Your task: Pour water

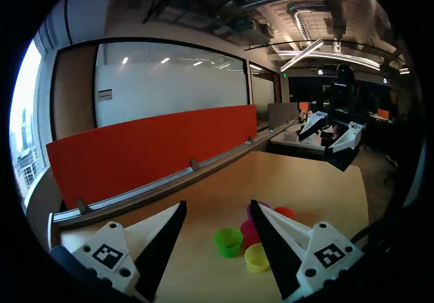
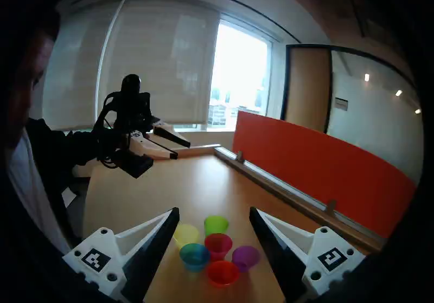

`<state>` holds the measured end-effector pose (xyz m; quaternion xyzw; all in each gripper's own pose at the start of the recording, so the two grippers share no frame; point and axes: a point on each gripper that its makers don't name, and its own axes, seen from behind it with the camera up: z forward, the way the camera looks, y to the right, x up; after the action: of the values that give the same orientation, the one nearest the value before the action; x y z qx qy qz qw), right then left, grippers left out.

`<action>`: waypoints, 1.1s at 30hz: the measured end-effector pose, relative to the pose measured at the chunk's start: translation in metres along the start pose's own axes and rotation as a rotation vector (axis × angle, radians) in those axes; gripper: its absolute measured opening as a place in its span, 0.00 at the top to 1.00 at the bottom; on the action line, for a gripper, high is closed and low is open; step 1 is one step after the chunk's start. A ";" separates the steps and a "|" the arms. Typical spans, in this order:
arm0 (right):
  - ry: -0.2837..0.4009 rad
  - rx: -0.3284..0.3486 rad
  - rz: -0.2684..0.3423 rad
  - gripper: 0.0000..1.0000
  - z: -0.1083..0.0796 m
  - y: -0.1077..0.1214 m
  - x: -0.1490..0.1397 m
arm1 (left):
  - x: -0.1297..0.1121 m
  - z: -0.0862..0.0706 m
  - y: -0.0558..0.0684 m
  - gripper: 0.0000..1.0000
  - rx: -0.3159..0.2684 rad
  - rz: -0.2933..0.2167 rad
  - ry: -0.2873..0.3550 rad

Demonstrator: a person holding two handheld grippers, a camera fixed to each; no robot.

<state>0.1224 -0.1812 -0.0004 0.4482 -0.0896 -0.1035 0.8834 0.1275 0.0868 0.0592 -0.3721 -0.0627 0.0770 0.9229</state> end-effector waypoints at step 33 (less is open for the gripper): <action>-0.172 0.131 0.019 0.00 0.049 -0.010 -0.068 | -0.053 0.058 0.001 0.14 -0.159 0.050 -0.121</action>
<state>0.0438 -0.2075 0.0156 0.4935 -0.1759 -0.1273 0.8422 0.0651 0.1172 0.0971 -0.4402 -0.1147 0.1173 0.8828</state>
